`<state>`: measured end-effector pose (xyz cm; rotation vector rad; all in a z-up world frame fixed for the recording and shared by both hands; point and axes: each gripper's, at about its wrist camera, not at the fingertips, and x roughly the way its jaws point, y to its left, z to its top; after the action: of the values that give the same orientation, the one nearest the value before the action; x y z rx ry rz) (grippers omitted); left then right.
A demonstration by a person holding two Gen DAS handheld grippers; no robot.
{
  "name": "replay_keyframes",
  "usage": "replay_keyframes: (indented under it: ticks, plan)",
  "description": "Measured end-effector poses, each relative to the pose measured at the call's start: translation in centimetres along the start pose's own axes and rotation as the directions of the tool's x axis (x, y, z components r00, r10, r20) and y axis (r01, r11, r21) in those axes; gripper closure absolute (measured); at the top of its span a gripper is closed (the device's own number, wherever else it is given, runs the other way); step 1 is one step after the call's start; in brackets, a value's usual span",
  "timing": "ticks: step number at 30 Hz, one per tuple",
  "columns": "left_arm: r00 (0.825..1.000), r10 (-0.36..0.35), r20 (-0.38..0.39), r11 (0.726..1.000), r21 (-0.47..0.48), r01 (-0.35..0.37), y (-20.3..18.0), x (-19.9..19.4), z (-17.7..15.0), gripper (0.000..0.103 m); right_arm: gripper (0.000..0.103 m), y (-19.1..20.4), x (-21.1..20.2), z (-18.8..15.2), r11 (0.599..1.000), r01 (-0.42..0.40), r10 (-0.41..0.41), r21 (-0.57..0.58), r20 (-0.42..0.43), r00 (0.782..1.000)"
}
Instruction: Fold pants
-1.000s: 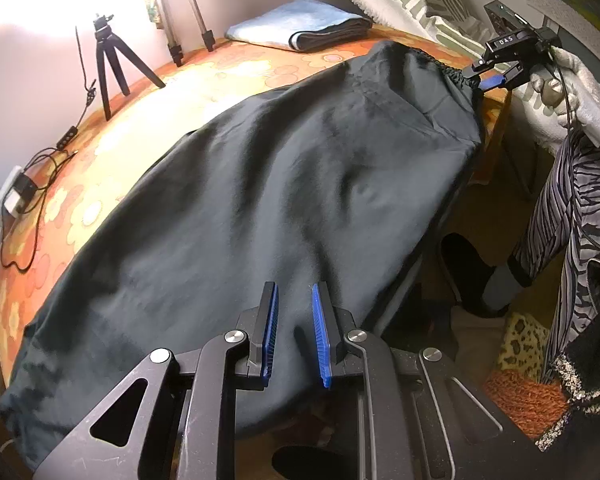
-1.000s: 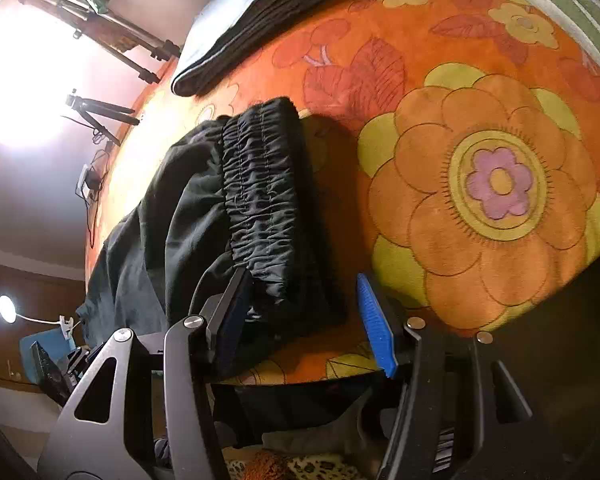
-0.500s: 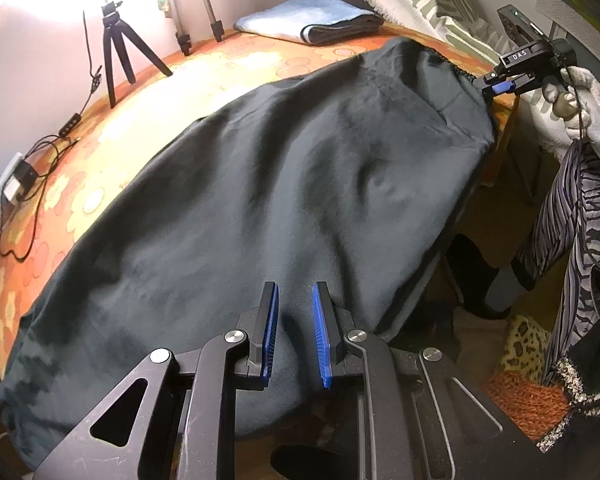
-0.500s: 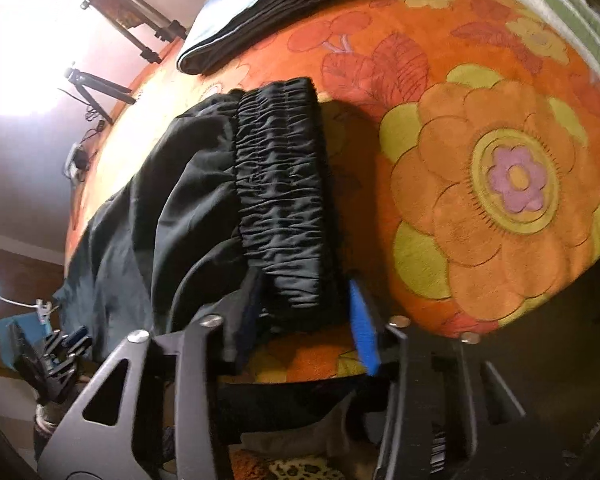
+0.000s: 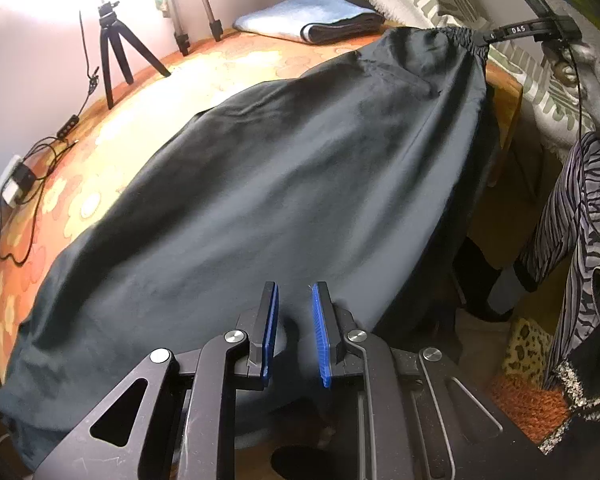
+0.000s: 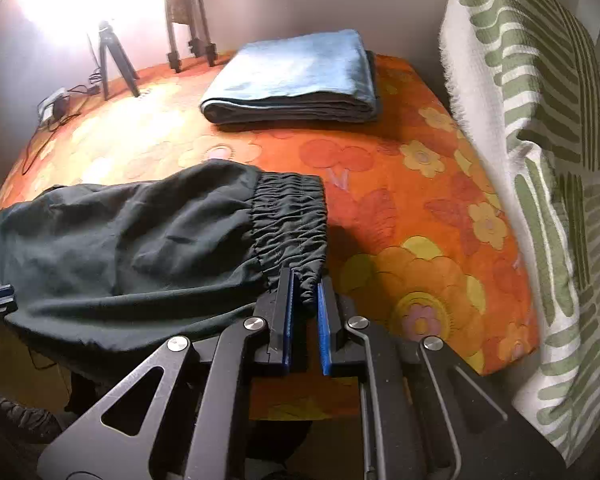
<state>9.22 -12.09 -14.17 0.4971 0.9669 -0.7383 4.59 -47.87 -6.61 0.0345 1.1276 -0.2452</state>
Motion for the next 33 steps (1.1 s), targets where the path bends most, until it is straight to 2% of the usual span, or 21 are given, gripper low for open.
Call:
replay_keyframes:
  ticks: [4,6,8,10,13,16,19,22,24,27,28,29,31,33]
  plan:
    - [1.000,0.003,0.010,1.000,-0.018,-0.003,0.8,-0.5,-0.2,0.087,0.093,-1.0,1.1,-1.7,1.000,-0.020,0.022,0.015,-0.097,0.995]
    - [1.000,0.017,0.014,0.999,-0.029,-0.016,1.4,-1.0,-0.5,0.087,0.090,-1.2,2.0,-3.2,1.000,-0.016,0.013,-0.017,-0.157,0.988]
    - [0.999,0.039,0.026,0.997,-0.061,-0.037,2.7,-2.0,-0.9,0.087,0.083,-1.8,2.4,-3.5,1.000,-0.030,0.028,-0.010,-0.174,0.984]
    - [0.997,0.054,0.051,0.993,-0.107,-0.048,4.1,-3.4,-1.2,0.087,0.073,-2.1,1.5,-2.8,1.000,-0.024,0.026,0.011,-0.145,0.989]
    - [0.989,0.107,0.102,0.975,-0.207,-0.084,7.3,-6.8,-2.5,0.087,0.065,0.0,-0.5,-1.3,0.997,0.031,-0.036,-0.077,-0.070,0.997]
    - [0.973,0.196,0.124,0.941,-0.303,-0.151,10.6,-10.1,-5.2,0.087,0.063,4.2,-2.9,0.6,0.984,0.048,-0.045,-0.173,0.022,0.999]
    - [0.953,0.281,0.111,0.890,-0.401,-0.216,14.1,-13.6,-9.5,0.087,0.063,8.7,-4.0,1.9,0.966,0.038,-0.017,-0.257,0.082,0.996]
    - [0.938,0.336,0.080,0.833,-0.491,-0.256,16.7,-15.9,-13.6,0.087,0.063,13.8,-4.4,2.6,0.943,-0.065,0.098,-0.327,0.084,0.992]
    - [0.929,0.365,0.056,0.796,-0.537,-0.280,17.9,-16.9,-16.0,0.087,0.063,17.6,-4.4,2.8,0.911,-0.149,0.186,-0.384,0.062,0.981]
    - [0.917,0.397,0.030,0.737,-0.607,-0.299,20.0,-18.1,-19.5,0.087,0.063,24.1,-4.3,2.7,0.842,-0.275,0.312,-0.464,0.002,0.950]
    - [0.916,0.401,0.028,0.721,-0.626,-0.297,20.5,-18.4,-20.2,0.085,0.063,26.2,-4.3,2.5,0.816,-0.309,0.343,-0.488,-0.021,0.939]
    - [0.914,0.405,0.026,0.702,-0.649,-0.293,21.2,-18.6,-21.2,0.076,0.063,28.5,-4.3,2.2,0.788,-0.338,0.370,-0.515,-0.043,0.928]
    - [0.910,0.415,0.022,0.664,-0.691,-0.286,22.7,-18.8,-23.2,0.068,0.063,32.3,-4.1,1.7,0.726,-0.396,0.421,-0.562,-0.092,0.902]
    - [0.910,0.415,0.016,0.638,-0.717,-0.279,23.8,-18.6,-24.3,0.068,0.063,35.8,-3.8,0.6,0.667,-0.436,0.455,-0.604,-0.132,0.880]
